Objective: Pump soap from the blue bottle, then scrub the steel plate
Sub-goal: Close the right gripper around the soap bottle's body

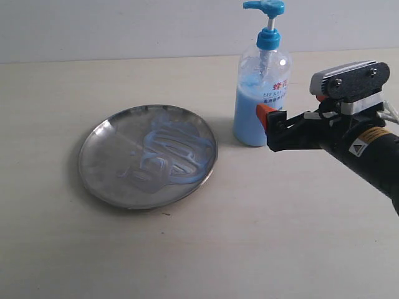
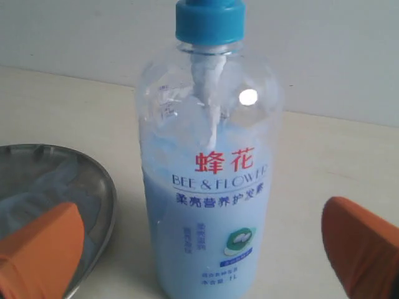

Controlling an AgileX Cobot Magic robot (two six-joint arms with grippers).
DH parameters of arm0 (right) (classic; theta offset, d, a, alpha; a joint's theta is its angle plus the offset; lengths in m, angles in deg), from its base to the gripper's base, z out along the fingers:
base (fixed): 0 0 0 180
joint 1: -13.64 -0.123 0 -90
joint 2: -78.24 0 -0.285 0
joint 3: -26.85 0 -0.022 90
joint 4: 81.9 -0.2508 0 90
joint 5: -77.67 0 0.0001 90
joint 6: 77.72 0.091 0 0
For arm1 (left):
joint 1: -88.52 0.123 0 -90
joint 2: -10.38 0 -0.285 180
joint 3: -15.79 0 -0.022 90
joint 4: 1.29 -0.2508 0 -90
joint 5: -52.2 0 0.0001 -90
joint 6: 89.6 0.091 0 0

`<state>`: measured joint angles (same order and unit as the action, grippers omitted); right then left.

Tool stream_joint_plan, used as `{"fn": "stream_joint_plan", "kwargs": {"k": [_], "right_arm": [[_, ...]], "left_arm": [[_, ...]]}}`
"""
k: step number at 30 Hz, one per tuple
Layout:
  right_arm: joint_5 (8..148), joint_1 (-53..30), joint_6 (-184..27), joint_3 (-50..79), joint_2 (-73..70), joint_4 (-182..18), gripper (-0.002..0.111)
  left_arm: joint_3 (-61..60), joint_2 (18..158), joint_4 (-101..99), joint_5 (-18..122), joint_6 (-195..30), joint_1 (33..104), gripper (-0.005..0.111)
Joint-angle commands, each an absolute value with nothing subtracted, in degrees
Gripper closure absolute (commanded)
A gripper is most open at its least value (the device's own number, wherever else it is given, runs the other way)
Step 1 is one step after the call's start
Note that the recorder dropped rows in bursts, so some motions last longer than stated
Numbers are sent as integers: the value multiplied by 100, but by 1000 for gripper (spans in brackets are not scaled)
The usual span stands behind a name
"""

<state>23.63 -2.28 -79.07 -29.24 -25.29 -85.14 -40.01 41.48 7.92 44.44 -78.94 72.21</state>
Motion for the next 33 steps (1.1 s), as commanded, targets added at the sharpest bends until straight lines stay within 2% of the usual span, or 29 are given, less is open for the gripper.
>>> {"fn": "stream_joint_plan", "kwargs": {"k": [1, 18, 33], "right_arm": [[2049, -242, -7938, -2612, -2908, -8433, 3], [2210, -242, -7908, -1603, -3781, -8450, 3], [2549, -242, -7961, -1381, -3861, -8353, 3]], "left_arm": [[-3951, 4156, 793, 4490, -7796, 7187, 107], [-3951, 4156, 793, 4490, -7784, 7187, 107], [-3951, 4156, 793, 4490, -7784, 7187, 107]]}}
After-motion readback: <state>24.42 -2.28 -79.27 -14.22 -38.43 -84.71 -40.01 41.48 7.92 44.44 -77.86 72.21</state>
